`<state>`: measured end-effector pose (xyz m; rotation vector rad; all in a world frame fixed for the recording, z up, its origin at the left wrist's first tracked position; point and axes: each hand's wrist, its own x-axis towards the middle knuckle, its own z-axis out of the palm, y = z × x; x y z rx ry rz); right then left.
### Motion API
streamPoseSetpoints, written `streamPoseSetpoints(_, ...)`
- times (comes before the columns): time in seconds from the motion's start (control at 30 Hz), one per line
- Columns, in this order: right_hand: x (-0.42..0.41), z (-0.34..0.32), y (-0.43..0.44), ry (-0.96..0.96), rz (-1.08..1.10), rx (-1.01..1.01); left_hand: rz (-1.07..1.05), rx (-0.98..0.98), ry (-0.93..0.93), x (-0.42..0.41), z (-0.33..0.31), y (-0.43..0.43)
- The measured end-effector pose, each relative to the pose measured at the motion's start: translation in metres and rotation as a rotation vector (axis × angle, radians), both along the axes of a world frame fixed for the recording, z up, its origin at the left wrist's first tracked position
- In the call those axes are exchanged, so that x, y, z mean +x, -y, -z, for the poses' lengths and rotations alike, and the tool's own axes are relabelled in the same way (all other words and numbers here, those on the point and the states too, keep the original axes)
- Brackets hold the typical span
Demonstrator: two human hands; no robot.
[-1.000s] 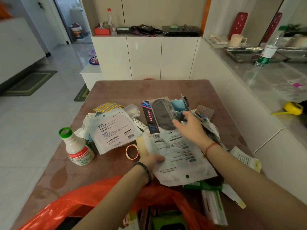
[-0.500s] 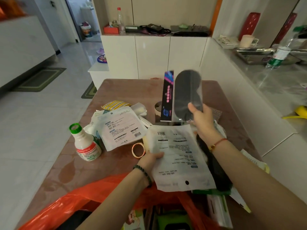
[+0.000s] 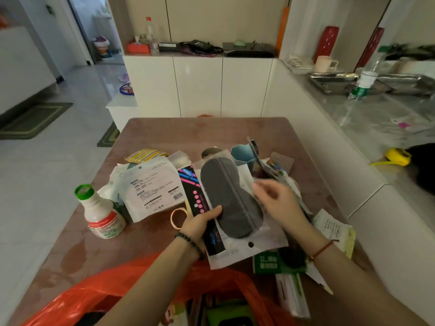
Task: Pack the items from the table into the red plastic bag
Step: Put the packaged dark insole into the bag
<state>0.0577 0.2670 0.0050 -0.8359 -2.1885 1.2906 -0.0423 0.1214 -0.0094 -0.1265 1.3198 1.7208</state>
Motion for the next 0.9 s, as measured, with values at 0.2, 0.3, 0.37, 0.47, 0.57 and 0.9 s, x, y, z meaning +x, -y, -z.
streamPoseSetpoints(0.2, -0.02, 0.044, -0.08, 0.482, 0.141, 0.488, -0.009, -0.005, -0.079, -0.009, -0.001, 0.012)
streamPoseSetpoints(0.3, -0.024, 0.054, -0.086, 0.447, 0.2, 0.532, -0.004, 0.003, -0.094, -0.009, -0.004, 0.021)
streamPoseSetpoints(0.37, -0.022, 0.043, -0.083, 0.37, 0.278, 0.521, -0.006, 0.016, -0.097, -0.01, -0.008, 0.027)
streamPoseSetpoints(0.47, -0.011, 0.0, -0.065, 0.089, 0.421, 0.45, -0.03, 0.022, -0.106, -0.01, -0.014, 0.035)
streamPoseSetpoints(0.57, 0.012, -0.053, -0.026, -0.322, 0.399, 0.057, -0.033, 0.05, -0.155, -0.006, -0.019, 0.044)
streamPoseSetpoints(0.9, 0.069, -0.051, 0.134, -0.11, 0.093, -0.203, 0.057, 0.143, -0.385, 0.039, -0.048, 0.095)
